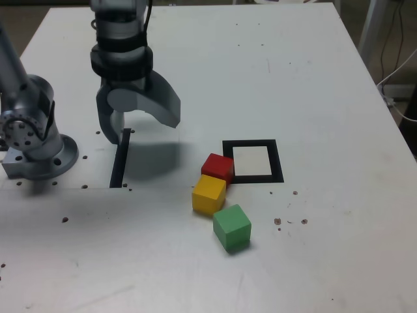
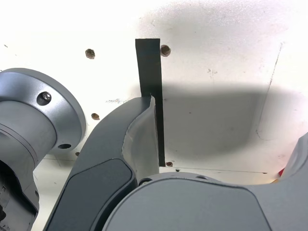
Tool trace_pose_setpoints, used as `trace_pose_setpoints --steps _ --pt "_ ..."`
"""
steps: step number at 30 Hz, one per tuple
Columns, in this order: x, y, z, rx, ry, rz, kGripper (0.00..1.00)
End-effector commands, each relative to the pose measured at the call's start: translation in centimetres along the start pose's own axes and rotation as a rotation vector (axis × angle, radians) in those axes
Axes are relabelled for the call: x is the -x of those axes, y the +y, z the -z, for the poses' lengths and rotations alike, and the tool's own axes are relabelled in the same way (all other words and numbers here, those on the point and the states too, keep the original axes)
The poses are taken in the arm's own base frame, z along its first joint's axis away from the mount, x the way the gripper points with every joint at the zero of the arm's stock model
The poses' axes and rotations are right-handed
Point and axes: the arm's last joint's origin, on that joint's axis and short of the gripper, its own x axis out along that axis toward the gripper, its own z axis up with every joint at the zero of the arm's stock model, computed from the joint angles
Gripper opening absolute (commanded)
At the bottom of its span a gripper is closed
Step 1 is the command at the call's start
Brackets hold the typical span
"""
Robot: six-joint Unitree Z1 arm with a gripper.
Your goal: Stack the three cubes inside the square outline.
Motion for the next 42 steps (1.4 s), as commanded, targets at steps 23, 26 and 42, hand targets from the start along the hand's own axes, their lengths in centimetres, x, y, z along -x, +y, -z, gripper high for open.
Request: trace_pose_setpoints --steps 23,26,42 --pt "0.9 -1.0 -1.4 -0.074 -0.037 -0.064 1.0" --pt "1.5 -1.4 -2.1 -0.1 -0.045 -0.072 0.99" --pt "3.3 -5.7 -6.8 -0.337 -0.096 -0.124 0.99"
